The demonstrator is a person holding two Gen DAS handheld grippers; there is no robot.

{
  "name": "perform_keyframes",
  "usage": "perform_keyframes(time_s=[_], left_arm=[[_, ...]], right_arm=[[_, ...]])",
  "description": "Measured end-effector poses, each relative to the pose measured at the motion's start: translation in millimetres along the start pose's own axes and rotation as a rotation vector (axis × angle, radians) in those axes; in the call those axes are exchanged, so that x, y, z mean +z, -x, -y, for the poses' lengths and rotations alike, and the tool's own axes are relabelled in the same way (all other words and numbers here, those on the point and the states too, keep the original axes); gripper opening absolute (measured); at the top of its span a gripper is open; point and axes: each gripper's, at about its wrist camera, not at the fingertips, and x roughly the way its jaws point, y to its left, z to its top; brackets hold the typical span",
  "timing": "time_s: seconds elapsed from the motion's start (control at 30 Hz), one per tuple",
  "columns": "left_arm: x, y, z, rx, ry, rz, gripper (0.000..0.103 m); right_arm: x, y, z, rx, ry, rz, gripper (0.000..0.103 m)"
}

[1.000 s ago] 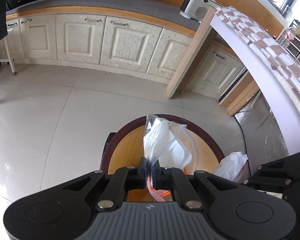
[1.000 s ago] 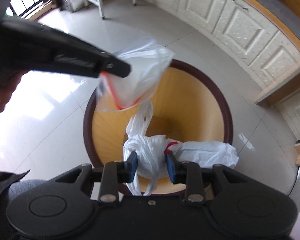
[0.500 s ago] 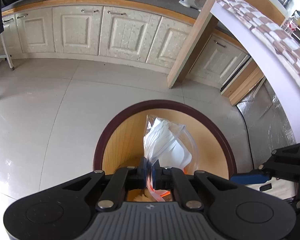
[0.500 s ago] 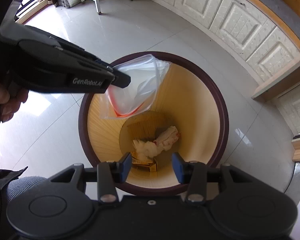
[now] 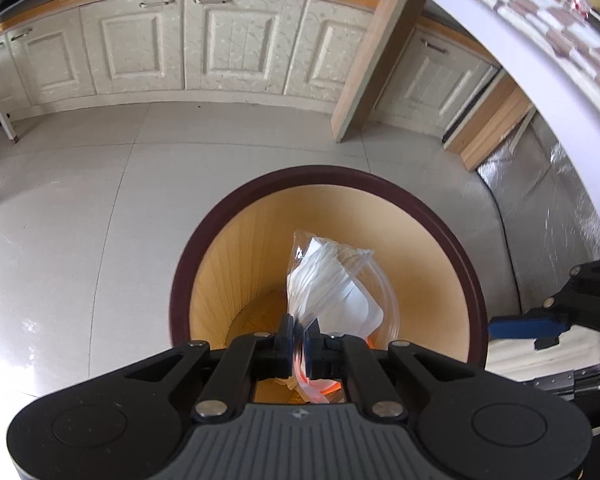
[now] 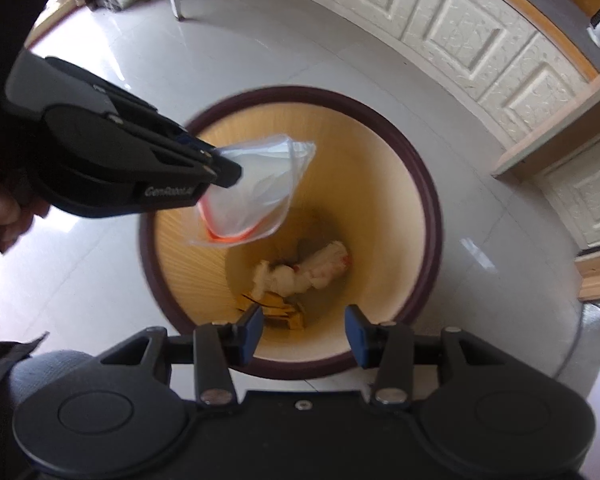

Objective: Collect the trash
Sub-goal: 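Open the right tool while the left tool opens, dropping both bags into the wastebasket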

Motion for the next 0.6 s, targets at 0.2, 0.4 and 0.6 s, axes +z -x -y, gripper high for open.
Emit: perform_keyframes(time_s=[0.2,0.4,0.6], left_arm=[[8.1,-13.2,1.1,0.034,-0.005,-0.029,0.017],[3.5,-9.5,-6.0,0.043,-0.008,-0.042,0.032],[-2.9,0.5,-5.4,0.062,-0.010,-0.046,0.041]], right_arm=[[0.1,-1.4,5.1,-0.016,-0.024,-0.005,0.051],[-0.7,-2.6,8.0,-0.014,-0.035,-0.009,0.059],[-0.2,-3.7,11.1,-0.025,-0.062,-0.005,0.065]])
